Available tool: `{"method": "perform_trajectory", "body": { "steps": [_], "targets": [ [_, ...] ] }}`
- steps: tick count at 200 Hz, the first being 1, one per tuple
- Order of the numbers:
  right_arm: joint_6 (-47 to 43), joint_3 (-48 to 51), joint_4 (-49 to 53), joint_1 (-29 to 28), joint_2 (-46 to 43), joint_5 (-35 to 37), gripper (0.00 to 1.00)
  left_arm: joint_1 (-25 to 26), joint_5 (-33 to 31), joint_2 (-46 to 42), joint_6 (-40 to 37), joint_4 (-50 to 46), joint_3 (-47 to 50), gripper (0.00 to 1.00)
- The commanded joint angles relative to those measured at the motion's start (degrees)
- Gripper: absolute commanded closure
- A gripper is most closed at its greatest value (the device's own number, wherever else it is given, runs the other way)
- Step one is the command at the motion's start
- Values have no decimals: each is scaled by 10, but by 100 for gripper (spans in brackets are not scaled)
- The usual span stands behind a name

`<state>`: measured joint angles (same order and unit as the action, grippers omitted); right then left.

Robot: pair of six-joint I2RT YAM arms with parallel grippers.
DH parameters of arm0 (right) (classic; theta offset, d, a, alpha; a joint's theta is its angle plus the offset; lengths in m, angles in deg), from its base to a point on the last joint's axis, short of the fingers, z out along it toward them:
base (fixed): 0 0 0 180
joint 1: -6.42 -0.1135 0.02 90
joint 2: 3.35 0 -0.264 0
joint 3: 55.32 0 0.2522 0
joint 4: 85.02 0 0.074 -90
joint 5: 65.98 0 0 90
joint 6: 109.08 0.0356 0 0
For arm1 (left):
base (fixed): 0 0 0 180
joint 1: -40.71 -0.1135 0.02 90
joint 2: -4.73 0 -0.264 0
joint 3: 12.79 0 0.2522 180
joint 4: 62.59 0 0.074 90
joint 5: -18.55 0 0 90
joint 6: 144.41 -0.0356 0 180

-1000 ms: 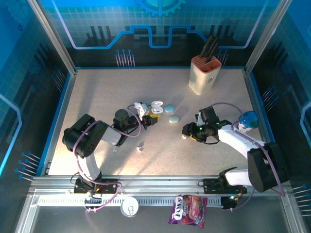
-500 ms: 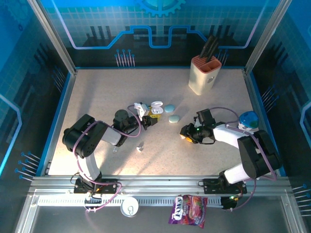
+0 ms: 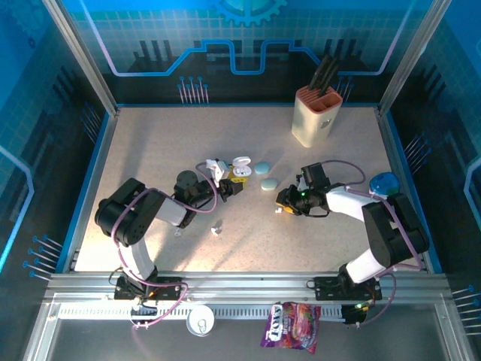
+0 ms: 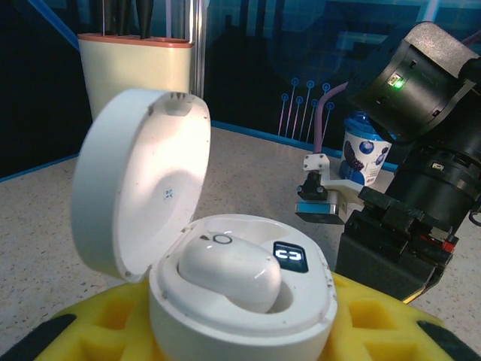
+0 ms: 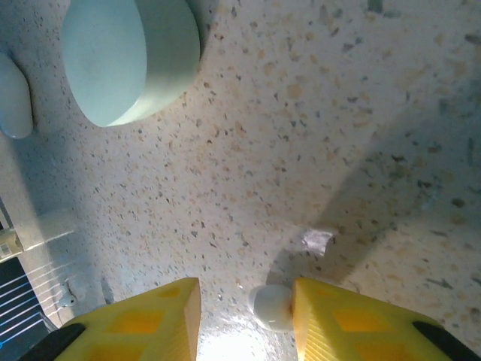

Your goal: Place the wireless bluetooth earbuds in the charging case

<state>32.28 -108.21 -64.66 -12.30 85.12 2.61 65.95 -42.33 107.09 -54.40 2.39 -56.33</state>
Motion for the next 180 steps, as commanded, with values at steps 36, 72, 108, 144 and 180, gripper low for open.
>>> {"method": "perform_trajectory", "body": {
  "steps": [36, 72, 108, 144, 180],
  "targets": [
    [-47, 7, 23, 8, -27, 9, 61, -4, 7, -8, 3, 15, 4, 73],
    [-41, 9, 17, 8, -15, 1, 64, -4, 8, -9, 5, 16, 3, 72],
    [-34, 20, 8, 9, -5, 4, 66, -4, 12, -8, 6, 16, 3, 72],
    [-35, 21, 0, 9, 12, -6, 67, -4, 14, -5, 8, 16, 2, 72],
    [-27, 25, -22, 9, 30, -16, 71, -4, 14, -3, 10, 16, 1, 72]
  ]
}}
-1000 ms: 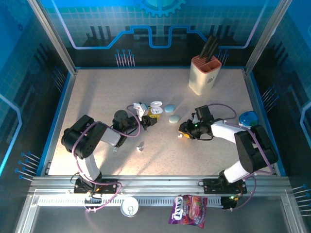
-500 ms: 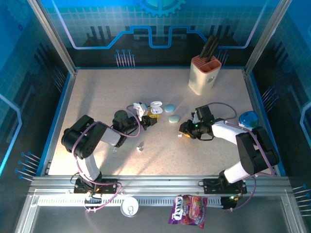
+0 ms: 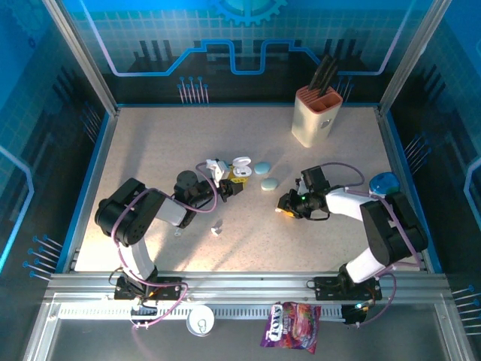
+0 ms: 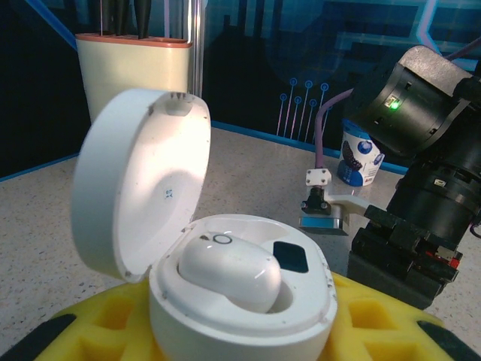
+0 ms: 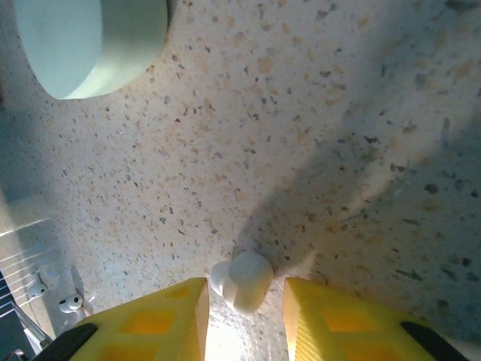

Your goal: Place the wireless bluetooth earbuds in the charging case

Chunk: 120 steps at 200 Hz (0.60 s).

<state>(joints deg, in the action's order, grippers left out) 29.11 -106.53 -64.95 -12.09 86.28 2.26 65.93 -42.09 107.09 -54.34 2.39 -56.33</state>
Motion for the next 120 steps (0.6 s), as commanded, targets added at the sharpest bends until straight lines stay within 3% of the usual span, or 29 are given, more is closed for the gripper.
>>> {"method": "perform_trajectory", "body": {
  "steps": [1, 62, 120],
  "targets": [
    [5, 8, -19, 7, 18, -13, 71, -3, 12, -3, 9, 16, 1, 72],
    [-22, -6, 16, 7, -1, 12, 80, -3, 8, -1, 6, 16, 4, 72],
    [-183, -66, 128, -30, -96, 128, 78, -3, 4, -2, -1, 16, 13, 72]
  ]
}}
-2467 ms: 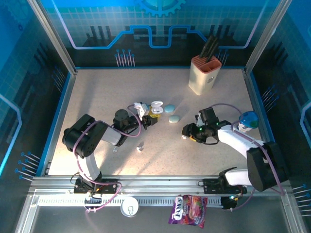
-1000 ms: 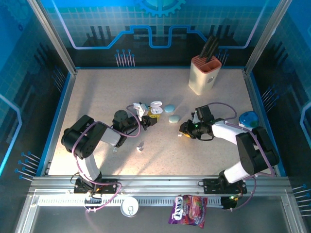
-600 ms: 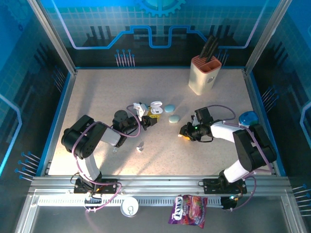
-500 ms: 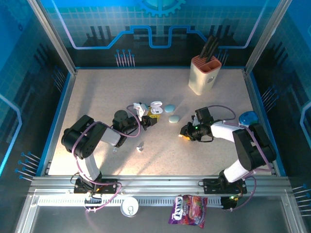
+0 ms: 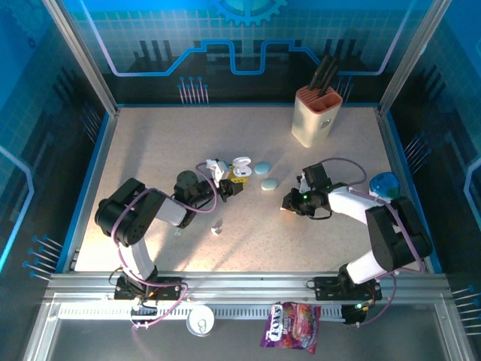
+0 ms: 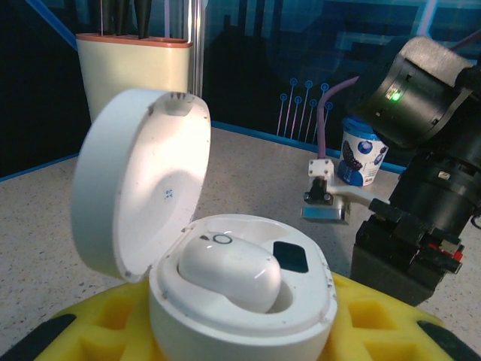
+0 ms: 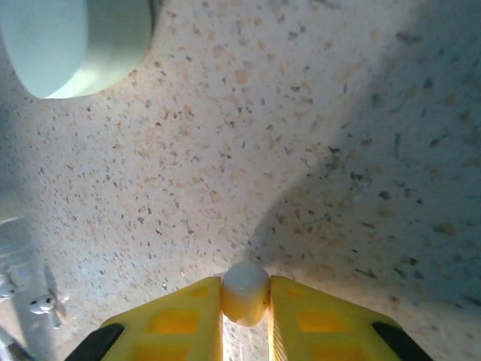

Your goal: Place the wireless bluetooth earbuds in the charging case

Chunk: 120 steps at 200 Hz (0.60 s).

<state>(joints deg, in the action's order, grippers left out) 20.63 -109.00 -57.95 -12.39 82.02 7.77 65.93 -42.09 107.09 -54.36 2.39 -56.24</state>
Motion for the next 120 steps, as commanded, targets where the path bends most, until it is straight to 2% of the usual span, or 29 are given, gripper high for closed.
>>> {"method": "perform_trajectory", "body": {
  "steps": [1, 25, 50, 79, 120],
  "targets": [
    [-101, -43, 60, -30, -55, 76, 78, -3, 3, -2, -1, 16, 12, 72],
    [-185, -88, 98, -78, -97, 155, 79, 2, 0, -5, -19, 16, 17, 73],
    [-250, -141, 123, -129, -124, 200, 80, 9, -7, -8, -44, 16, 21, 73],
    [-307, -185, 125, -181, -134, 216, 80, 13, -7, -8, -63, 16, 25, 72],
    [-350, -240, 121, -215, -103, 201, 80, 19, 5, -9, -84, 16, 31, 73]
  ]
}}
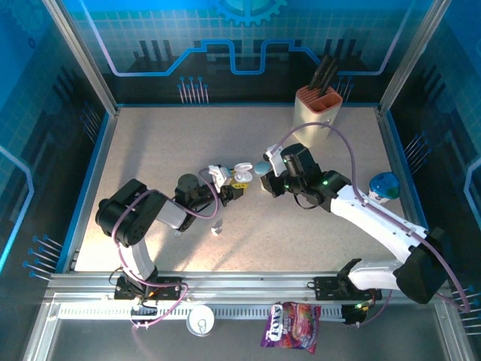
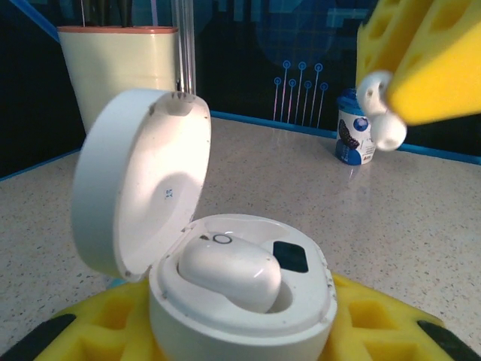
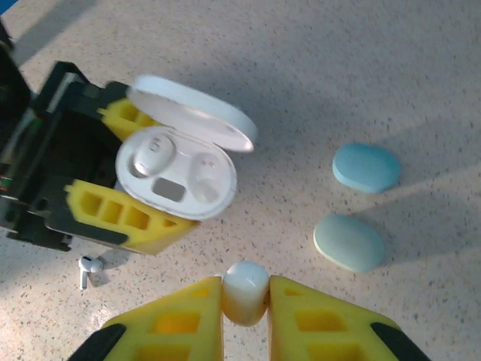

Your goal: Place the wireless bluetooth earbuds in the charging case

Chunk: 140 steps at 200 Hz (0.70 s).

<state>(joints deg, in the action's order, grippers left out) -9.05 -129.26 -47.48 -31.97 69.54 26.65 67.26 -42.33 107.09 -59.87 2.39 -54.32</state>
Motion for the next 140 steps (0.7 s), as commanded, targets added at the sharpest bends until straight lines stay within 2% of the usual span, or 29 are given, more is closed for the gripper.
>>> {"method": "perform_trajectory", "body": {
  "steps": [1, 92, 140],
  "targets": [
    [-55, -39, 17, -20, 23, 13, 80, 6, 7, -9, -29, 16, 11, 73],
    [-81, -77, 19, -24, 96, -8, 80, 24, 21, -8, -24, 16, 7, 73],
    [-86, -67, 25, -22, 112, 19, 80, 26, 17, -8, -24, 16, 7, 73]
  ]
}}
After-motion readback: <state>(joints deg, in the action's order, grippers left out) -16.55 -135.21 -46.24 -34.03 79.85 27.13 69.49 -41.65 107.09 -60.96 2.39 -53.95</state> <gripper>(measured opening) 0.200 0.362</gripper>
